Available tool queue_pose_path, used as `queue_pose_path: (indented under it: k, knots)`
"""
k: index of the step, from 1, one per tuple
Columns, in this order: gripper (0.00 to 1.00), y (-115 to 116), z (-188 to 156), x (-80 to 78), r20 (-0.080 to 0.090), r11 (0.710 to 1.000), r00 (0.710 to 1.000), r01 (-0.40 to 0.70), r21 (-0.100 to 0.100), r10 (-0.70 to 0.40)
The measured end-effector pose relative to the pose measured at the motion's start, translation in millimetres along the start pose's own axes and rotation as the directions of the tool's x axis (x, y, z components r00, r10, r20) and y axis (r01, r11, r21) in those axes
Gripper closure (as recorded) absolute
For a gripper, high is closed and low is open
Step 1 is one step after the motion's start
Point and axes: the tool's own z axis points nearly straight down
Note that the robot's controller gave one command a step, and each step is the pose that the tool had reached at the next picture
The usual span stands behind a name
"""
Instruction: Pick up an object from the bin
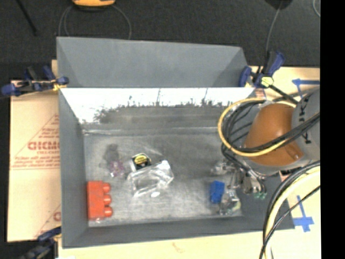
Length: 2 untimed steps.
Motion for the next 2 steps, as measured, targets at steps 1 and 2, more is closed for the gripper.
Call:
queue_pose_path:
  k: [1, 2]
  knots:
    - [1.00, 1, -5, -2.5, 0.008, 1.000, 1.000, 0.005, 0.002, -0.005]
    - [1.00, -1, -181, 22.9, 0.014, 0.973, 0.973, 0.230, 0.005, -0.230]
